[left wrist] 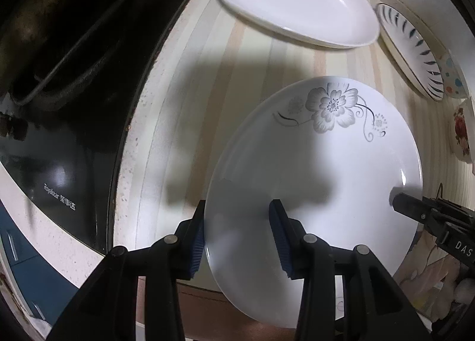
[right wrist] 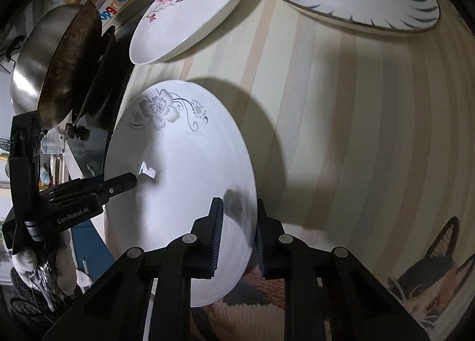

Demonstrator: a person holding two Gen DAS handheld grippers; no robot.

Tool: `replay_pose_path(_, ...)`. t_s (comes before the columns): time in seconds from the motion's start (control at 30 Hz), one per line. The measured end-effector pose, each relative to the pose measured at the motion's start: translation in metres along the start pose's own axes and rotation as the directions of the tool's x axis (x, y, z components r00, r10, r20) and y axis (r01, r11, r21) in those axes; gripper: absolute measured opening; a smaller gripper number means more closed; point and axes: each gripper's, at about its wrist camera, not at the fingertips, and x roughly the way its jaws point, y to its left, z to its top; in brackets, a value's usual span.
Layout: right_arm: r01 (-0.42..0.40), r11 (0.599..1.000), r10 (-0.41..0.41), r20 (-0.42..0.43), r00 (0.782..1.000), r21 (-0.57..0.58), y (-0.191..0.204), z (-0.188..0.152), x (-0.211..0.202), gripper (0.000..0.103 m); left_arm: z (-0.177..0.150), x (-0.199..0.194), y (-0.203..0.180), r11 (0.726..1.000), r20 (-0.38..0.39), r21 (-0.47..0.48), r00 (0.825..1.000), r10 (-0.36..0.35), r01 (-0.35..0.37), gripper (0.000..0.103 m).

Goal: Organize plates and bowls
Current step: 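Grasp the grey-flower plate rim with both grippers and lift it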

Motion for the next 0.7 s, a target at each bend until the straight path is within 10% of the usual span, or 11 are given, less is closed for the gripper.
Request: replay_pose_path(0.7, 0.009, 0.987, -0.025, 0.097, 0.995, 0.162, -0.071, -0.060, -0.095, 0.022, -0.021, -0.033, -0.114, 0.968, 0.047, 0.246, 0.997, -0.066, 0.052, 0.038)
